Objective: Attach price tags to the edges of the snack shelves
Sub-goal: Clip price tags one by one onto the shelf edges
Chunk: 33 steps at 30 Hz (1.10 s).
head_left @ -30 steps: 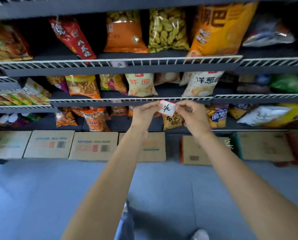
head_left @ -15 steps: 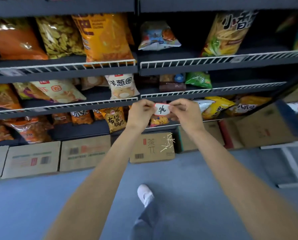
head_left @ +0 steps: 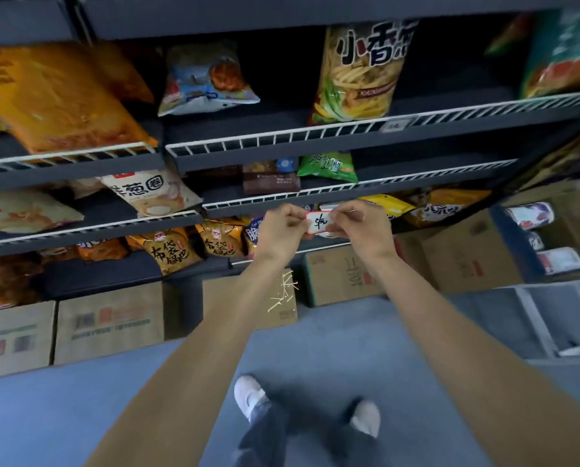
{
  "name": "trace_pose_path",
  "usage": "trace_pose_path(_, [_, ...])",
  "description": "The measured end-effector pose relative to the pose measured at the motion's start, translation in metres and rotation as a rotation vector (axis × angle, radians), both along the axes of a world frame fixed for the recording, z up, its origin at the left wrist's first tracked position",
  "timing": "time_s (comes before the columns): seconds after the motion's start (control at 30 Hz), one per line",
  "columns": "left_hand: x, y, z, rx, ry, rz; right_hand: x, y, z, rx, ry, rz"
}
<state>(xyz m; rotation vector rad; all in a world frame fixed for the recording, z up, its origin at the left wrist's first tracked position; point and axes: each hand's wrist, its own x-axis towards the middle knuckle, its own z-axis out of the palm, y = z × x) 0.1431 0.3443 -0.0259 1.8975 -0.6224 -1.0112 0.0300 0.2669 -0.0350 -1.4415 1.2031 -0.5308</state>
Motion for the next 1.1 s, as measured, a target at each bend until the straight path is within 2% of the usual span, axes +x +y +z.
trace_pose_path(0.07, [-0.016, -0.019, -0.007, 0.012, 0.001, -0.001, -0.016, -0.02, -0.006, -0.031, 0.025, 0.044])
trace_pose_path(0.3, [-0.067, -0.094, -0.05, 0.062, -0.072, 0.077, -0.069, -0.105, -0.041, -0.306, 0.301, 0.391])
trace_pose_path(0.57, [-0.093, -0.175, -0.15, 0.138, 0.096, 0.148, -0.104, -0.191, -0.11, -0.503, 0.427, 0.385])
trace_pose_path(0.77, [-0.101, -0.219, -0.19, 0.13, 0.069, 0.092, -0.109, -0.237, -0.161, -0.63, 0.385, 0.325])
trace_pose_path(1.1, [-0.126, -0.233, -0.215, -0.004, 0.026, 0.173, -0.102, -0.252, -0.187, -0.651, 0.234, 0.309])
